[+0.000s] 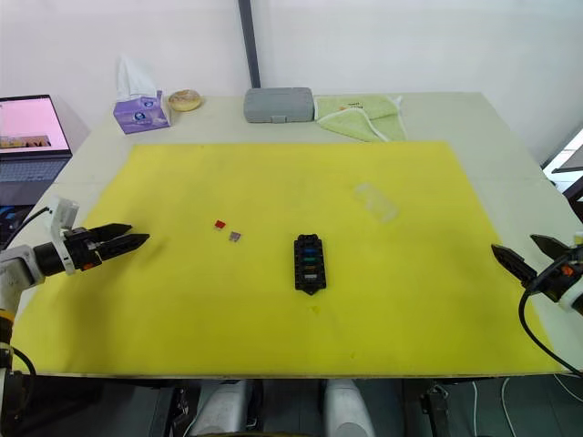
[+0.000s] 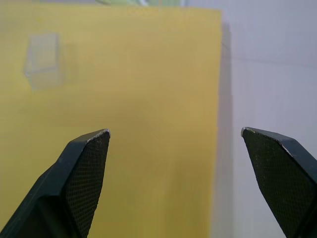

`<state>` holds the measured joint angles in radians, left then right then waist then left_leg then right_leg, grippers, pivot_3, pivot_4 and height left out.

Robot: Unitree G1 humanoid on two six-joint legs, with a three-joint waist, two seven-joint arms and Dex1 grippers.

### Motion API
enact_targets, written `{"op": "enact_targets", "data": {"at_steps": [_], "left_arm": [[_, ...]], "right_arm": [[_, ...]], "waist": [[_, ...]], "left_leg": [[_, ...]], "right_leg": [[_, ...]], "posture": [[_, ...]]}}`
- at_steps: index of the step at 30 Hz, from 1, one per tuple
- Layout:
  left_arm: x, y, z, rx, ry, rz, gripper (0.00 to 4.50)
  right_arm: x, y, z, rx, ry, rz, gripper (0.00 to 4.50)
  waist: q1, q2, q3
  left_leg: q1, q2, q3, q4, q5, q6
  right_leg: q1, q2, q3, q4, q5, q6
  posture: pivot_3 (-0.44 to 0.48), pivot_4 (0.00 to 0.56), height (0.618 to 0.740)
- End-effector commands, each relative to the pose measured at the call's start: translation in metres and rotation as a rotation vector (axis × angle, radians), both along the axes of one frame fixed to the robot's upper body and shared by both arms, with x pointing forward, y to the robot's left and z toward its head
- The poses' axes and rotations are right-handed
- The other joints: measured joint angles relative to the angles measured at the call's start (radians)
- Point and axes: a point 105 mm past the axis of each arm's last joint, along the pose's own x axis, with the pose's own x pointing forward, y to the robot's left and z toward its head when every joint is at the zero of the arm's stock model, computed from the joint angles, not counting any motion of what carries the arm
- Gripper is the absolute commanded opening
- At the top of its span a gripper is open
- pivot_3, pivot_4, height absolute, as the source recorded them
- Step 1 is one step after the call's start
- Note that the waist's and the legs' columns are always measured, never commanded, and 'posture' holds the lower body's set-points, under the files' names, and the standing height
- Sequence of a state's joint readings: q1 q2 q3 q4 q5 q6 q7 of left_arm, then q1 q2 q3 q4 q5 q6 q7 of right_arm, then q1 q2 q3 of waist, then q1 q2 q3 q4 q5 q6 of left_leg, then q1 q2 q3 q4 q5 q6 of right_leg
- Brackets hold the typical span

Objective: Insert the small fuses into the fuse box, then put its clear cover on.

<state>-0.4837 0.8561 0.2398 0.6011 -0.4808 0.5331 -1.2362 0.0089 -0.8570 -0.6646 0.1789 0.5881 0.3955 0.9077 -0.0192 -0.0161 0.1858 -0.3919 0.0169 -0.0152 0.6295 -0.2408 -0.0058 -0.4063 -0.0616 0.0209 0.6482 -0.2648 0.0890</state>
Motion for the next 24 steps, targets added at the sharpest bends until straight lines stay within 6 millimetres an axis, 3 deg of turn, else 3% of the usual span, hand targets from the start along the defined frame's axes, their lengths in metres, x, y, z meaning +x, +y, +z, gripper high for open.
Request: {"op": "enact_targets", "data": {"at_steps": [1, 4, 7, 12, 15, 19, 21, 24], "left_arm": [[0.001, -0.017, 0.023, -0.036, -0.003, -0.138, 4.50], [0.011, -0.044, 0.018, -0.031, 0.028, -0.243, 4.50], [0.023, -0.068, 0.012, -0.021, 0.029, -0.320, 4.50], [0.031, -0.091, -0.005, -0.033, 0.076, -0.387, 4.50], [0.034, -0.101, -0.014, -0.044, 0.103, -0.414, 4.50], [0.037, -0.110, -0.020, -0.059, 0.120, -0.432, 4.50], [0.038, -0.115, -0.023, -0.064, 0.128, -0.445, 3.97], [0.040, -0.125, -0.029, -0.067, 0.145, -0.454, 2.67]], "right_arm": [[0.010, 0.048, 0.049, 0.014, -0.082, 0.199, 4.47], [0.017, 0.109, 0.062, 0.012, -0.073, 0.412, 4.47], [0.013, 0.169, 0.062, 0.019, -0.070, 0.612, 4.47], [-0.005, 0.234, 0.053, 0.060, -0.060, 0.805, 4.47], [-0.015, 0.256, 0.051, 0.086, -0.070, 0.853, 4.47], [-0.020, 0.263, 0.048, 0.098, -0.064, 0.858, 4.47], [-0.020, 0.263, 0.045, 0.092, -0.057, 0.852, 4.50], [-0.020, 0.262, 0.045, 0.089, -0.057, 0.839, 4.50]], "waist": [[-0.003, 0.000, 0.000], [-0.003, 0.000, 0.000], [0.004, 0.000, 0.000], [0.008, -0.002, 0.000], [0.012, -0.001, 0.000], [0.014, -0.001, 0.000], [0.017, -0.001, 0.000], [0.022, -0.001, 0.000]], "left_leg": [[0.000, 0.000, 0.000, 0.000, 0.000, 0.000], [0.000, 0.000, -0.001, 0.000, 0.000, 0.000], [-0.001, 0.000, -0.002, 0.001, 0.000, 0.000], [-0.017, -0.001, -0.006, 0.006, 0.000, 0.000], [-0.020, -0.002, -0.006, 0.009, 0.000, 0.000], [-0.019, -0.002, -0.008, 0.013, 0.000, 0.001], [-0.019, -0.002, -0.010, 0.015, -0.001, 0.002], [-0.019, -0.002, -0.010, 0.016, -0.002, 0.004]], "right_leg": [[0.000, 0.000, 0.000, 0.001, 0.000, 0.000], [0.000, 0.001, 0.000, 0.001, 0.000, 0.000], [0.000, 0.001, -0.001, 0.001, 0.000, 0.000], [-0.012, 0.001, -0.004, 0.002, 0.000, 0.001], [-0.015, 0.000, -0.005, 0.005, 0.000, 0.001], [-0.011, 0.000, -0.007, 0.005, 0.000, 0.001], [-0.009, 0.000, -0.008, 0.004, 0.000, 0.001], [-0.008, 0.000, -0.008, 0.004, 0.000, 0.001]], "posture": [[0.000, 0.150, 0.740], [0.000, 0.150, 0.740], [0.000, 0.150, 0.740], [0.000, 0.150, 0.740], [0.000, 0.150, 0.740], [0.000, 0.150, 0.740], [0.000, 0.150, 0.740], [0.000, 0.150, 0.740]]}}
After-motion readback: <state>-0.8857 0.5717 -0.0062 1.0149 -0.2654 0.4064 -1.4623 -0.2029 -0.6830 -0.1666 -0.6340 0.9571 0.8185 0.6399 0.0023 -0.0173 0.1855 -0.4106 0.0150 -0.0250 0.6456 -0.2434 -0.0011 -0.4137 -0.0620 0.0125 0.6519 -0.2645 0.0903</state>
